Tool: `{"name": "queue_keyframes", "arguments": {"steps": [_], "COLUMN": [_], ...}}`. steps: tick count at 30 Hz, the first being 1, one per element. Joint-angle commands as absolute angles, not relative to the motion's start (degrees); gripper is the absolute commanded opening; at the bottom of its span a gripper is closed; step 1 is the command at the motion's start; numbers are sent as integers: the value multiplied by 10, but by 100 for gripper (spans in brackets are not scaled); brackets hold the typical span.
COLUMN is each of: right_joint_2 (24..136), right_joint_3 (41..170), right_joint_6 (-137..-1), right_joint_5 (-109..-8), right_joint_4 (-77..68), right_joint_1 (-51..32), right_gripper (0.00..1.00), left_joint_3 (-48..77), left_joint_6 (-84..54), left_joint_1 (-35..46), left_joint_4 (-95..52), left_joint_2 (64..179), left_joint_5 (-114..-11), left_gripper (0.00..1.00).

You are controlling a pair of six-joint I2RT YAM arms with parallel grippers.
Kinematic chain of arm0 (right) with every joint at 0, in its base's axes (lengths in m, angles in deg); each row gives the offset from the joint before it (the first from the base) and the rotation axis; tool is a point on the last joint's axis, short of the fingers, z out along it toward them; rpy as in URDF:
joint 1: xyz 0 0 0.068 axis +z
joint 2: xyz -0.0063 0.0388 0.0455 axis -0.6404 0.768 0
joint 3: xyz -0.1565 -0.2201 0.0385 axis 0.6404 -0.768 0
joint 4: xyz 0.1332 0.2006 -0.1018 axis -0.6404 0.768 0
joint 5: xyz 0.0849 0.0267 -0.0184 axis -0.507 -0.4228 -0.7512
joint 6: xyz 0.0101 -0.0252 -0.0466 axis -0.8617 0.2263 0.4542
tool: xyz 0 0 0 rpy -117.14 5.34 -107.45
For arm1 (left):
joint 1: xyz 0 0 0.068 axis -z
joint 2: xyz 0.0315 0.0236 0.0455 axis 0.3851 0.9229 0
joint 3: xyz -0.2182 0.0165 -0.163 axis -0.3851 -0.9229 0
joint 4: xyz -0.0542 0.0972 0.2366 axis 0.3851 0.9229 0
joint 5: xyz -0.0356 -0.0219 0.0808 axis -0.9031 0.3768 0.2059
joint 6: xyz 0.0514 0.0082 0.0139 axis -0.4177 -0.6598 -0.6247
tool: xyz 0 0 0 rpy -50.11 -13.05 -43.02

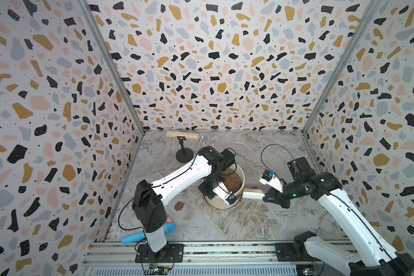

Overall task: Scrub the dried mud off the ceramic pot
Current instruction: Rotate the pot on the tray, then brush off the soil from the pot.

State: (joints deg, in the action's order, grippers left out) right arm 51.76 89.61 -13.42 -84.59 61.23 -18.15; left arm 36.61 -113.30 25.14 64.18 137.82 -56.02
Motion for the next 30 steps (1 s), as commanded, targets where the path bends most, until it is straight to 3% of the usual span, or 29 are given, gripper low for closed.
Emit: {"name": "queue_keyframes", "arguments": {"steps": [1, 12, 17, 21, 30], "right_joint_2": [551, 632, 689, 711, 679], "right_joint_3": [914, 923, 955, 962, 934], "right_joint_6": [46, 34, 23, -3, -17], "right_joint_5": [-872, -876, -893, -847, -822], "right_joint_4": [687, 530, 518, 518, 538], "right_joint_1": [-154, -114, -114, -116, -175], "right_gripper": [0, 0, 0, 0, 0], "left_joint_3": [345, 255, 220, 202, 177], "left_joint_6": [-1123, -990, -929, -912, -926], "left_joint_1": [248, 231, 231, 231, 231], "left_joint_4": [647, 565, 503, 476, 472], "left_joint_2": [1346, 1260, 1236, 1223, 1212], "left_joint_5": [-589, -729, -731, -738, -737], "left_gripper": [39, 44, 44, 43, 39]}}
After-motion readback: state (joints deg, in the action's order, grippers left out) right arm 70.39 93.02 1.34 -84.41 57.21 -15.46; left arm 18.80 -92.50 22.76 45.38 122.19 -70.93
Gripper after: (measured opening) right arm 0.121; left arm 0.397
